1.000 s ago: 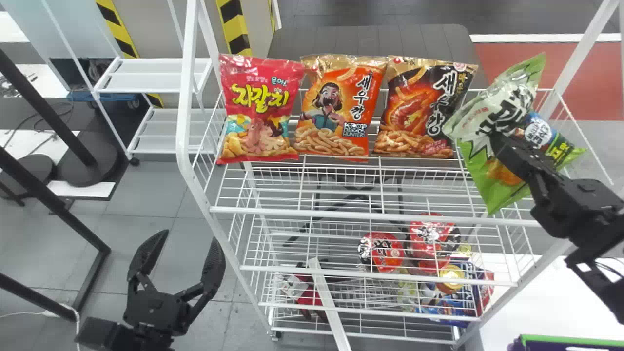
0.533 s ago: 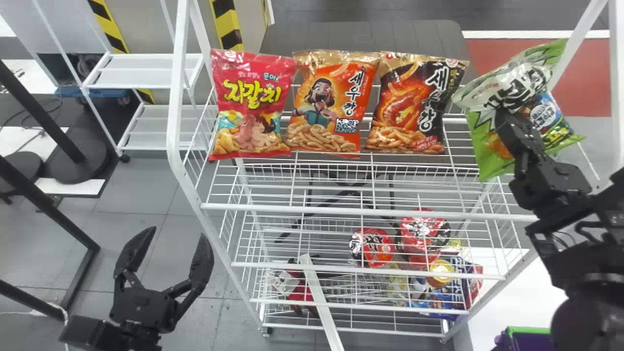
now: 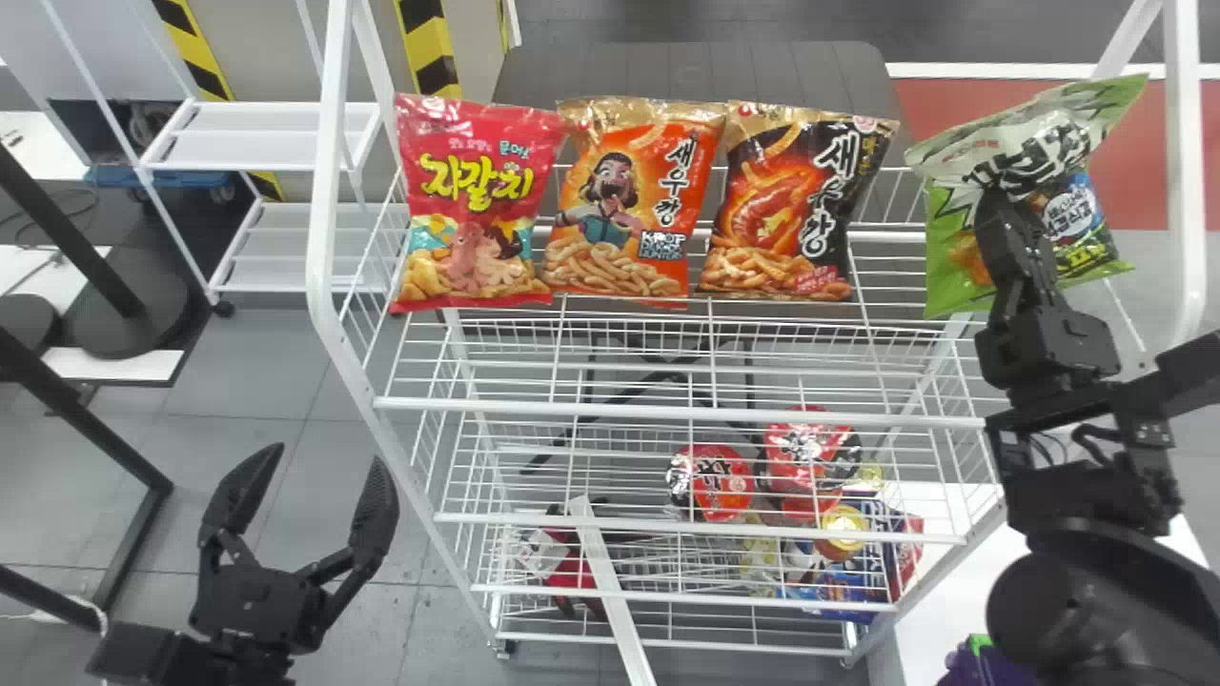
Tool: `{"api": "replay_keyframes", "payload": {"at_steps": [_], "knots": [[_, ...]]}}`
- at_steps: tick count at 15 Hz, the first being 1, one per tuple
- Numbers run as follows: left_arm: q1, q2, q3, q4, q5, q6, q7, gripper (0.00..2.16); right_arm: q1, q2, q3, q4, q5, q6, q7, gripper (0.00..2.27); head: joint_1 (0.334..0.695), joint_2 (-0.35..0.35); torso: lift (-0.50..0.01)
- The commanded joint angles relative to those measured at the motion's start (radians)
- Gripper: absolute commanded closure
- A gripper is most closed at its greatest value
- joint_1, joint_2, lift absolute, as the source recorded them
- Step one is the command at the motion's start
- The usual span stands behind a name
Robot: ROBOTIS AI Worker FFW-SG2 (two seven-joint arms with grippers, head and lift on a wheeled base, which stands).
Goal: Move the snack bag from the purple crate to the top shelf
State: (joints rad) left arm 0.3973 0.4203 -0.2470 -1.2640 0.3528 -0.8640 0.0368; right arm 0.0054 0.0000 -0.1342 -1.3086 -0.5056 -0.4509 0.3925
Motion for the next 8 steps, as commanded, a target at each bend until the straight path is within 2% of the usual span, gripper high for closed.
{"api": "replay_keyframes", "payload": {"at_steps": [1,4,8], "knots": [[0.000,0.000,0.000,-0.002,0.000,-0.002,0.000,0.13,-0.031,0.001,0.001,0.061,-0.008,-0.028,0.000,1.61,0.695,0.009,0.000],[0.003,0.005,-0.002,-0.008,0.000,-0.005,0.000,0.13,-0.078,0.001,0.011,0.140,-0.010,-0.025,0.000,1.61,0.695,0.004,0.000],[0.006,0.011,-0.002,-0.009,0.000,-0.017,0.003,0.13,-0.131,0.001,0.031,0.230,-0.087,-0.022,0.009,1.54,0.695,0.012,0.000]]}}
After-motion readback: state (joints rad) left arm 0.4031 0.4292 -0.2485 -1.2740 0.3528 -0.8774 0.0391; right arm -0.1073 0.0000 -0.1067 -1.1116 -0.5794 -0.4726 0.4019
